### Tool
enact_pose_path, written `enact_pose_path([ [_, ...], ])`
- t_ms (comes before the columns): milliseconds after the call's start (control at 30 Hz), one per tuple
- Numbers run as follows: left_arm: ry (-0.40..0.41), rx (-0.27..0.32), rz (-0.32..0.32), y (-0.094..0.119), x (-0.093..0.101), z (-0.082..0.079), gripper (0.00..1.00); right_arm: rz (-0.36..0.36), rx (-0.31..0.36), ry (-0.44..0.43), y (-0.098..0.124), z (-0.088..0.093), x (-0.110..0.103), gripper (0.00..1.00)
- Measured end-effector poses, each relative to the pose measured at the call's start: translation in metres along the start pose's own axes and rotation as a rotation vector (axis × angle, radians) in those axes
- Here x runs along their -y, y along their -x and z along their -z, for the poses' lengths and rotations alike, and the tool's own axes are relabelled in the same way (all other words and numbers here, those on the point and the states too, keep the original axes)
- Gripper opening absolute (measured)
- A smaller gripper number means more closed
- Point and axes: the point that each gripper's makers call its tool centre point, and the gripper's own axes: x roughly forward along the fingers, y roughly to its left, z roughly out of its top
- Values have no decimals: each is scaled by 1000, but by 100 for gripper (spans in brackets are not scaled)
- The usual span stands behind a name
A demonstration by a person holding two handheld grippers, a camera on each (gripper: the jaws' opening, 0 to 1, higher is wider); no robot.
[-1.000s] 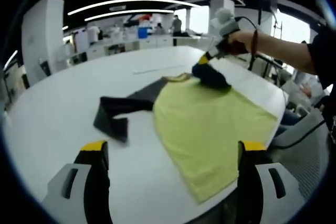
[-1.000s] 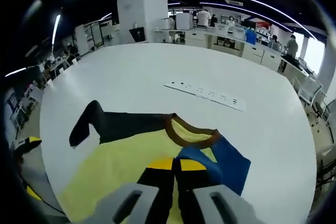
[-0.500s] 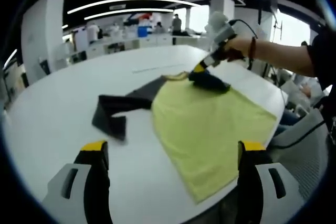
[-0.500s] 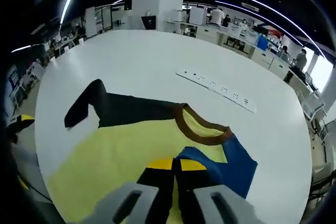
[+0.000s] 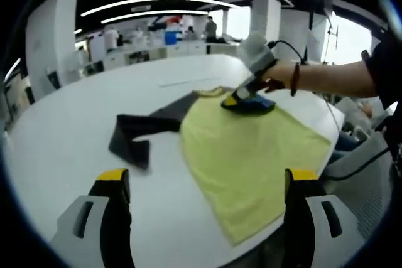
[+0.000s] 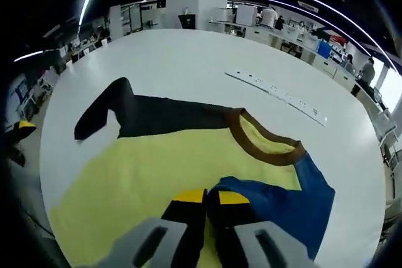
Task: Fold the garment on the visible template until the final outline fits inside the template.
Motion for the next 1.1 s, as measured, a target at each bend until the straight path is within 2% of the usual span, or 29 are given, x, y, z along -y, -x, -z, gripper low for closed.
enact_pose_path([
  [133,4,0,-3,0,0,1,99,-14,3,-3,-3,3,-2,1],
  [367,-8,3,2,-2,1,-1,99,-74,16,-11,-1,2,-9,9],
  [467,-11,6,2,-1,1,-2,99,-110,28,-26,8,1,-10,12],
  [700,-9,6,-1,0,1,0,99,-180,55,-46,34,-4,-12,29],
  [800,-8,7,1,0,2,0,99,-199,64,-48,41,-7,-8,35],
  [900,-12,14,4,0,3,-2,99,-210,70,-51,52,-7,-3,36],
  [1000,-16,14,6,0,3,-3,99,-181,76,-42,57,-3,13,36],
  [1100,-15,17,10,-1,4,-4,99,-150,77,-75,63,2,29,35],
])
